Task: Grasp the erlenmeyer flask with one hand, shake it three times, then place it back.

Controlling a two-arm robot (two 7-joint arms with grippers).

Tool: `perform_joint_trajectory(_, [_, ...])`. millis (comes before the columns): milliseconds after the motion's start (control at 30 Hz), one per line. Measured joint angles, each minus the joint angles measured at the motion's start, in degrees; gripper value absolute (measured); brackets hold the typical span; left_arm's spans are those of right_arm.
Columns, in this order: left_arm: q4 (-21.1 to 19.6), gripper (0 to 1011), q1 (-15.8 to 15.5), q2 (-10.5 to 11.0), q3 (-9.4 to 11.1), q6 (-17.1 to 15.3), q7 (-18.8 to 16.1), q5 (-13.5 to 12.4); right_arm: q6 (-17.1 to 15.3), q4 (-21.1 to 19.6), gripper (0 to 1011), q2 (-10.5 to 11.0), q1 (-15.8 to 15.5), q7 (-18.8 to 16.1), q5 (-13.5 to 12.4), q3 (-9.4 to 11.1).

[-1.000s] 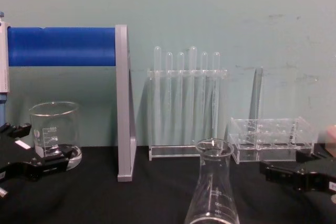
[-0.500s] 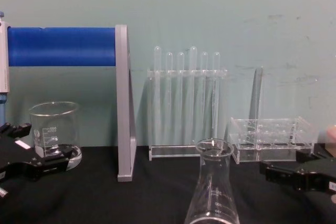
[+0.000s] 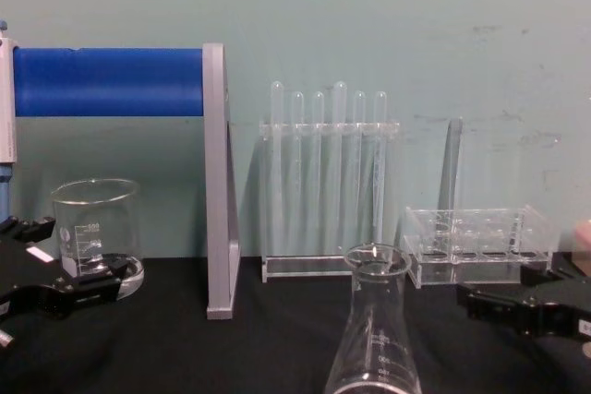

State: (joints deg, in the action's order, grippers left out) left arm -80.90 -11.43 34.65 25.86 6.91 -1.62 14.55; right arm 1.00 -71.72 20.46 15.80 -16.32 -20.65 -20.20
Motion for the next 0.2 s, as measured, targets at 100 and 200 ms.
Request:
perform_joint_trajectory(100, [0.0, 1001, 0.0, 0.0, 0.0, 0.0, 0.0, 0.0, 0.0, 0.0, 1000, 0.0, 0.0, 0.0, 0.0, 0.0])
perform_joint_trajectory(200, [0.0, 1001, 0.0, 0.0, 0.0, 0.0, 0.0, 0.0, 0.0, 0.0, 1000, 0.0, 0.0, 0.0, 0.0, 0.0])
